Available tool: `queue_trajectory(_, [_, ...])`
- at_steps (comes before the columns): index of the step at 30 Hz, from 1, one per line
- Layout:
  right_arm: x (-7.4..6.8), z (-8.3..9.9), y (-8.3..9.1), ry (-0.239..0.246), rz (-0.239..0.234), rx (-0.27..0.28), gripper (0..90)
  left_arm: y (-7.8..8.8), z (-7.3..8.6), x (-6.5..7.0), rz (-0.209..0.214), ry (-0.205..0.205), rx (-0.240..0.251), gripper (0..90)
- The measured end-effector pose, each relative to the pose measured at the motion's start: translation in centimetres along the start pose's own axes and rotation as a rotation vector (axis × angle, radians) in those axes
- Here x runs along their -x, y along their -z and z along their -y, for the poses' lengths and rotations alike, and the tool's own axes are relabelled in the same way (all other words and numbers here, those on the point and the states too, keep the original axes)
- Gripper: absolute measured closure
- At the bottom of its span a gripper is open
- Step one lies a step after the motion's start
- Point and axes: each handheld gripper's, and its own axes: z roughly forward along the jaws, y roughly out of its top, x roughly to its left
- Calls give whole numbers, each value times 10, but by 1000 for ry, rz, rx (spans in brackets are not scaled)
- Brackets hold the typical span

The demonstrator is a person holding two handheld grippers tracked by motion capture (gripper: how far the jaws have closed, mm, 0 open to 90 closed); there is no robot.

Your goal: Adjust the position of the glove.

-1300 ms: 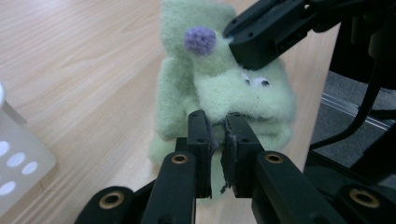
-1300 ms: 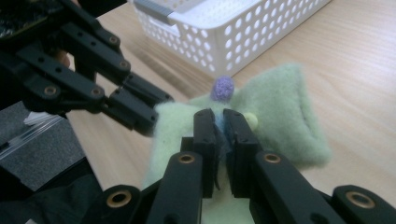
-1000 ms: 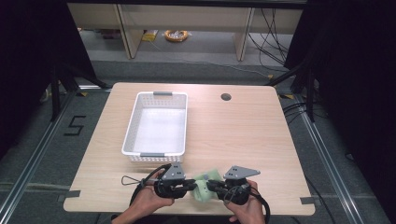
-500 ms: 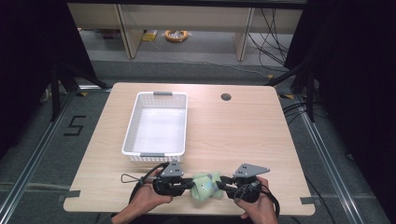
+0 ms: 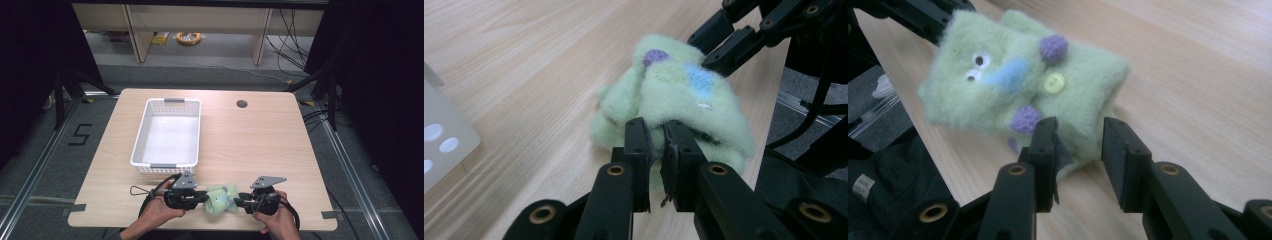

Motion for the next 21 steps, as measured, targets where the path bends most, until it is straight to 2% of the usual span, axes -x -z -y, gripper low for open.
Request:
queue_trajectory(1, [1, -1, 1, 9, -16, -33, 733, 0, 0, 0, 0, 0, 1, 813])
queue_trajectory(2, [0, 0, 0, 11, -9, -16, 776, 0, 0, 0, 1, -1, -1, 814])
queue_trajectory(3, [0, -1, 2, 21, -4, -30, 807, 1, -1, -1, 3, -2, -1, 814])
queue_trajectory(4, [-1, -1, 2, 17, -1, -17, 831, 1, -1, -1, 6, -7, 1, 815])
queue_trajectory(5, [0, -1, 5, 35, -2, -17, 845, 0, -1, 0, 7, 26, 13, 816])
queue_trajectory(6, [-1, -2, 6, 34, -9, -20, 850, 2, -3, -2, 5, -3, 4, 817])
queue_trajectory(8, [-6, -2, 12, 40, -8, -12, 860, 3, -6, -2, 4, 12, 16, 818])
queue_trajectory(9, [-8, -2, 13, 56, -9, -1, 863, 4, -7, -4, -1, -1, 16, 819])
queue_trajectory(10, [-11, -1, 15, 53, -17, 1, 864, 4, -9, -5, -3, 16, 25, 819])
queue_trajectory(11, [-15, -1, 17, 38, -27, -3, 865, 5, -11, -6, -6, 3, 31, 820])
queue_trajectory(12, [-17, 0, 17, 43, -28, 7, 865, 5, -12, -6, -1, 22, 31, 820])
queue_trajectory(13, [-19, 2, 17, 43, -42, 15, 865, 5, -14, -7, -5, 16, 28, 820])
queue_trajectory(15, [-23, 4, 19, 49, -37, 22, 866, 4, -17, -11, -5, -1, 26, 820])
queue_trajectory(16, [-26, 5, 20, 26, -55, 24, 866, 3, -17, -11, -8, 23, 32, 820])
queue_trajectory(18, [-29, 7, 22, 20, -41, 28, 866, 0, -18, -14, -14, 2, 22, 821])
queue_trajectory(19, [-29, 7, 23, 35, -38, 33, 866, -2, -19, -15, -12, 11, 28, 821])
queue_trajectory(20, [-32, 8, 23, 7, -44, 39, 866, -4, -19, -16, -17, 7, 27, 821])
queue_trajectory(21, [-32, 9, 23, 10, -40, 34, 866, -5, -19, -16, -12, 18, 28, 821])
